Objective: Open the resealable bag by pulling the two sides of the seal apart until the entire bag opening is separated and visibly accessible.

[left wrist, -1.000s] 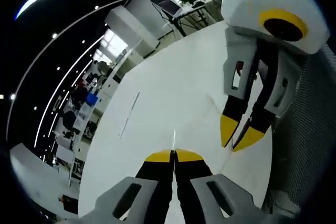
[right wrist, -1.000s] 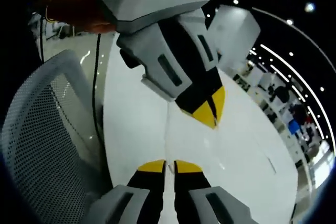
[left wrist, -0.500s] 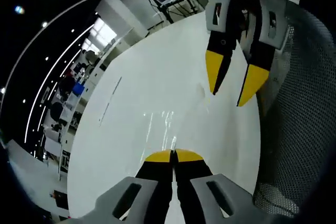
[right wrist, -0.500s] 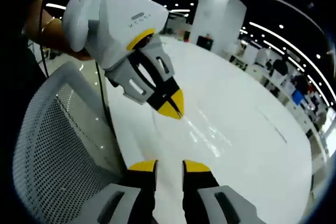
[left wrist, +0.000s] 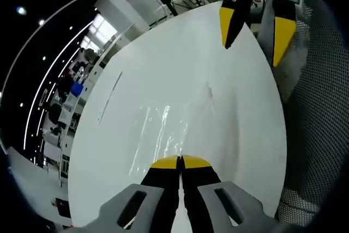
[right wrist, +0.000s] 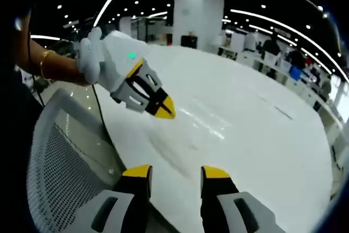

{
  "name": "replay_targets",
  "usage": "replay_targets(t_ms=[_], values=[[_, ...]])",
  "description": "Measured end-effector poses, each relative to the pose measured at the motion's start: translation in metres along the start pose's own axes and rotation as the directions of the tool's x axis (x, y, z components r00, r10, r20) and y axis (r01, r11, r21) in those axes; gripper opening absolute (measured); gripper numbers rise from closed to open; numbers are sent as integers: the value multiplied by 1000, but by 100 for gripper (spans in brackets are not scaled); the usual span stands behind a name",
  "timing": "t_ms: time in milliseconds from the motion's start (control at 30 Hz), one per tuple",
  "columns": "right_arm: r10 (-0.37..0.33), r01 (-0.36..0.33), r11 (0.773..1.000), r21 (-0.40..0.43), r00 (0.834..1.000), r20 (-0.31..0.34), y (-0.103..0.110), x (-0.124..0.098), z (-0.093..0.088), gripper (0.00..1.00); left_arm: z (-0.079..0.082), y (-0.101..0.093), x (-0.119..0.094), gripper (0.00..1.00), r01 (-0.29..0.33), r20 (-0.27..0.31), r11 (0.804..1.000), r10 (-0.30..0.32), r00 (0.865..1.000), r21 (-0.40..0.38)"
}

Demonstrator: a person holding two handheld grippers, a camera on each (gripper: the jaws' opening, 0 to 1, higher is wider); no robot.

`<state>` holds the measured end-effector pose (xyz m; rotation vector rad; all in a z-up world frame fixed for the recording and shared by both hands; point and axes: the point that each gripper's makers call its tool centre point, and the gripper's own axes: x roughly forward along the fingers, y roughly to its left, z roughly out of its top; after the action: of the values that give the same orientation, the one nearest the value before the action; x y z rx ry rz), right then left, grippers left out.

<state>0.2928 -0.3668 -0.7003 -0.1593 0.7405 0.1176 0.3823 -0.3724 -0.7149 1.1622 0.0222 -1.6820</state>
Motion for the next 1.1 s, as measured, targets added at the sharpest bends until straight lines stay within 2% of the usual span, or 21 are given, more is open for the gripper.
replay_targets(t_ms=[133,300,400,433,567,600,733,800,933,1100], values=[[-18,18,1000,21,1000,-8,-4,-4,-5,45,-5,0,5,0,7,-12,1000,-7,1000,5],[-37,39,997,62,999,-20,-9,-8,-10,46,-10,6,12,0,12,-22,1000,-12,1000,3],[-42,42,994,104,999,-2,-11,-10,-8,46,-11,10,16,0,13,-26,1000,-13,1000,6],[-34,30,990,135,999,28,-12,-12,-4,46,-11,12,18,0,13,-28,1000,-13,1000,7],[-39,33,986,164,999,34,-15,-14,-4,46,-13,18,25,0,12,-30,1000,-11,999,13],[-42,35,978,208,999,29,-19,-16,-7,46,-15,28,36,0,9,-40,1000,-8,999,18],[-45,39,976,214,999,24,-20,-16,-8,46,-16,30,39,0,11,-46,1000,-10,999,20],[-48,45,972,230,999,6,-21,-17,-15,46,-20,37,51,0,34,-61,999,-33,998,9],[-45,47,968,248,999,-14,-24,-15,-22,46,-20,49,64,0,31,-74,999,-28,997,33],[-51,56,964,261,998,-26,-34,-15,-25,46,-15,72,87,0,26,-61,1000,-25,998,16]])
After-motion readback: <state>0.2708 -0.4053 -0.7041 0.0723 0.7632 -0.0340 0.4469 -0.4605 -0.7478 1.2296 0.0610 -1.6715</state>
